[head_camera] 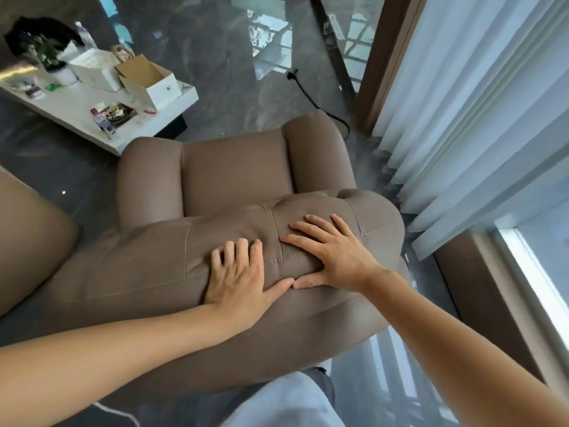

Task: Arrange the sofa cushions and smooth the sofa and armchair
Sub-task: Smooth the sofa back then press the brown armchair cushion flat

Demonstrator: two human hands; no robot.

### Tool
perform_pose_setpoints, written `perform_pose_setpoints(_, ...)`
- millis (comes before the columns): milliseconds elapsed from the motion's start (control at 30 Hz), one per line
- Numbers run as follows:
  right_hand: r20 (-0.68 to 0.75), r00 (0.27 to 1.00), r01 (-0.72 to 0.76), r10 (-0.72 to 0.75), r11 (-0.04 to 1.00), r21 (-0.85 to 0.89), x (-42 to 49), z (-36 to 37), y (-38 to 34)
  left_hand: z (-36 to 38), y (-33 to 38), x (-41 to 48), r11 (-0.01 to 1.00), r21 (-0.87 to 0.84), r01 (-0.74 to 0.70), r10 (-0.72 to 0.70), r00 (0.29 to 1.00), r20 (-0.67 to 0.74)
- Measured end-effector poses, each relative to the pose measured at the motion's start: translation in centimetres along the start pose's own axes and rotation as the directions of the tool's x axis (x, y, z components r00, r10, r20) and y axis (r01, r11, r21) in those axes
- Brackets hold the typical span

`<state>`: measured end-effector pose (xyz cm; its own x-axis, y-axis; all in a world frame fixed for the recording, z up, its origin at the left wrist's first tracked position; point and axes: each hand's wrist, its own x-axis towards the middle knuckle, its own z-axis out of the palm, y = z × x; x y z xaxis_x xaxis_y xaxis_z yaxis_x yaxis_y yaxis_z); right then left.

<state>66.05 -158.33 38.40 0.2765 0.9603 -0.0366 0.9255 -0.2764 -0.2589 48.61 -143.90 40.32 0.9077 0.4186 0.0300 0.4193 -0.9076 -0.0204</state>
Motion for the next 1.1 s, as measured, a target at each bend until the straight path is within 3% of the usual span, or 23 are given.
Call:
perform_pose_setpoints(167, 0.127, 0.991, 0.041, -0.043, 0.999, 0.018, -1.5, -3.9, 10.7, -0.1, 10.4, 4.4, 0.997, -0.081, -0.001, -0.002, 0.999, -0.037)
perform_pose_setpoints(400, 0.312, 0.943, 0.126, -0.114, 0.992, -0.018, -1.0, -8.1, 25.4, 0.3, 23.1, 12.4, 0.986, -0.103, 0.128, -0.128, 0.992, -0.002)
perform_pose_setpoints(600, 0.449, 0.881, 0.193, -0.152, 0.98, -0.046, 3.3, -12.3, 33.7, 0.1, 28.9, 20.0, 0.97, -0.054, 0.238, -0.239, 0.971, -0.004)
perform_pose_setpoints(767, 0.536, 0.834, 0.156, -0.13, 0.988, -0.002, 5.1, -15.8, 37.8, -0.1, 30.1, 22.2, 0.976, -0.018, 0.216, -0.216, 0.976, 0.021)
perform_pose_setpoints(967, 0.473, 0.795, 0.458, -0.38, 0.887, -0.058, 4.8, -14.4, 34.5, 1.2, 30.1, 15.7, 0.851, -0.023, 0.524, -0.523, 0.851, 0.036)
perform_pose_setpoints(1100, 0.438, 0.788, 0.524, -0.433, 0.846, -0.105, 4.4, -13.2, 32.6, 2.8, 30.1, 12.3, 0.716, -0.043, 0.697, -0.688, 0.715, 0.124)
